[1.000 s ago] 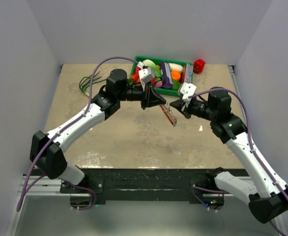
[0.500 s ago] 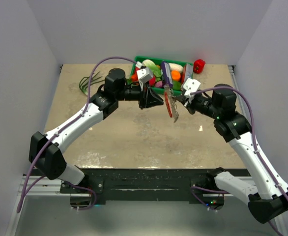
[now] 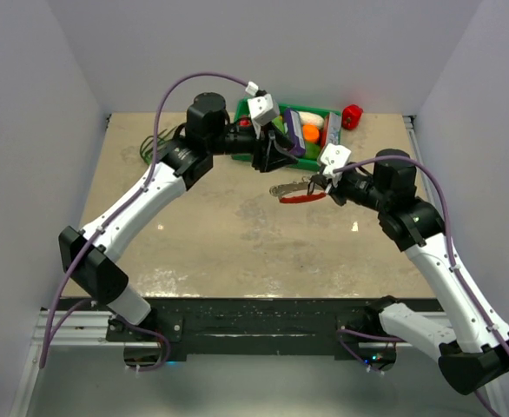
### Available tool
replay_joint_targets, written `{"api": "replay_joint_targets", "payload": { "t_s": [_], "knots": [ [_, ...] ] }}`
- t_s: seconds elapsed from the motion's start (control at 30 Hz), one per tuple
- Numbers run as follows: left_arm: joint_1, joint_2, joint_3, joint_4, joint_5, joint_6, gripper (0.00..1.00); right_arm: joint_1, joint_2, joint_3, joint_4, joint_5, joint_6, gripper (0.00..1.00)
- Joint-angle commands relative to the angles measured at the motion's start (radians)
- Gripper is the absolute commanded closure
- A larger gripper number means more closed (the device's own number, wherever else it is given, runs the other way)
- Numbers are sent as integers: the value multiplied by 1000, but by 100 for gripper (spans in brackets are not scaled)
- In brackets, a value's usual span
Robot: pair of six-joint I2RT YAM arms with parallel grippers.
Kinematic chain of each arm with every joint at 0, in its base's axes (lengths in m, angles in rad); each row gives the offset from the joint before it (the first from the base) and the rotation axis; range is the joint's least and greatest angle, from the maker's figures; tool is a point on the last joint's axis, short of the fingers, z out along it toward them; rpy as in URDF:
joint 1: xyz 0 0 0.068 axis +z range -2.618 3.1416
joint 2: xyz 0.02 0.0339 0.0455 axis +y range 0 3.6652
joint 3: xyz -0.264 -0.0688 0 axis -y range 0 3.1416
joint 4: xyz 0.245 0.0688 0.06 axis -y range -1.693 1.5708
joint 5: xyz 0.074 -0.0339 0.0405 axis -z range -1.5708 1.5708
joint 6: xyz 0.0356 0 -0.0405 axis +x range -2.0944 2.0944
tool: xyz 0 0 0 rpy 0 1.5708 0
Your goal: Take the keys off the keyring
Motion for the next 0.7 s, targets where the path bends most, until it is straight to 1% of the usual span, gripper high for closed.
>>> {"api": "replay_joint_targets", "payload": {
  "t_s": [0.0,0.13,0.3,0.5,0.6,0.67],
  "knots": [
    [-38,70,110,-160,-43,210,47,4,2,56,13,-41,-24,100],
    [-77,104,119,-243,-74,307,44,6,-2,63,-1,-49,-34,100],
    [-95,135,125,-278,-80,365,42,6,-2,68,-10,-56,-38,100],
    [-95,132,118,-266,-65,388,41,6,-2,73,-21,-62,-44,100],
    [-95,111,93,-235,-54,417,40,7,-3,71,-26,-70,-49,100],
    [-95,82,50,-202,-52,425,38,6,-5,70,-29,-70,-51,100]
  ]
}}
